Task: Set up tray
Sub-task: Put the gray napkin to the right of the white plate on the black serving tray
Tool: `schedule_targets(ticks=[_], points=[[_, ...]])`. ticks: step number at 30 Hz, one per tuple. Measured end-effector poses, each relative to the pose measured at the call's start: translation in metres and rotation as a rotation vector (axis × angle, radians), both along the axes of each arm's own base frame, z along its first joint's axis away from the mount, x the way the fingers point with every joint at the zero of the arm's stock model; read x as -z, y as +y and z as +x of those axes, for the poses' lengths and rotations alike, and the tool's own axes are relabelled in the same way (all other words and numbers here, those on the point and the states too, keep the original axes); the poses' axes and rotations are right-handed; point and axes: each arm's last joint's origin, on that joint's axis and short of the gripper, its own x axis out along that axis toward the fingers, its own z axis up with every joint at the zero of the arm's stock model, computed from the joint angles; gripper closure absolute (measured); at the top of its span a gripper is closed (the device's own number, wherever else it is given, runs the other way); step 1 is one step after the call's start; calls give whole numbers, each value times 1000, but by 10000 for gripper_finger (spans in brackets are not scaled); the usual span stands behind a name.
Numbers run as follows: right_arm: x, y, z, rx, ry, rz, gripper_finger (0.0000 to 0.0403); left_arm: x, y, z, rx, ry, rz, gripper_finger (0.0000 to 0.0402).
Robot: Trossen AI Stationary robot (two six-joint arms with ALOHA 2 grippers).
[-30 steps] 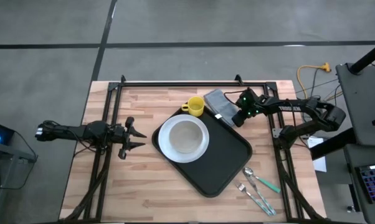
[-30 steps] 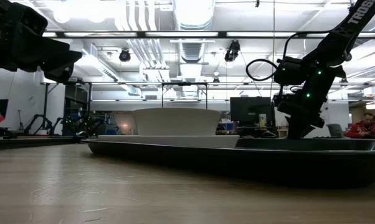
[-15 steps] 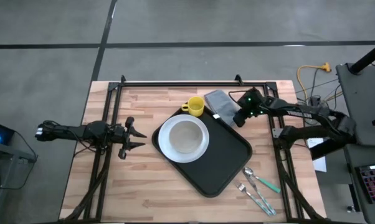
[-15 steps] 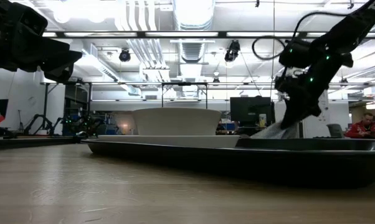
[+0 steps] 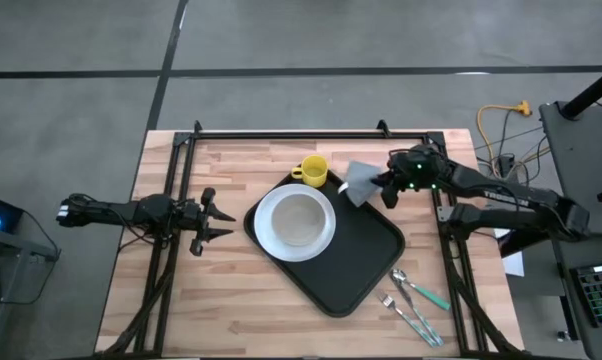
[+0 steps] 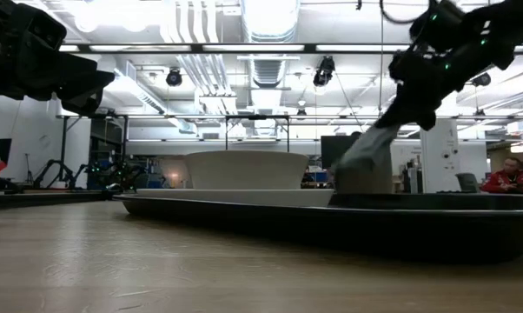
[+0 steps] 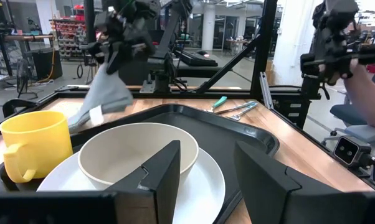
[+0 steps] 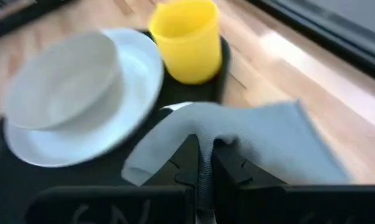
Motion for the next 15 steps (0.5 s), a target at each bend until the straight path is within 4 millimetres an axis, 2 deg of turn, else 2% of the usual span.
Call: schedule_targets(ticks=[7, 15], points=[[-16, 16, -2, -73, -108, -47, 392, 0, 0, 0, 0, 0, 0, 266], [-26, 25, 1, -131, -148, -67, 392, 0, 0, 0, 0, 0, 0, 266]])
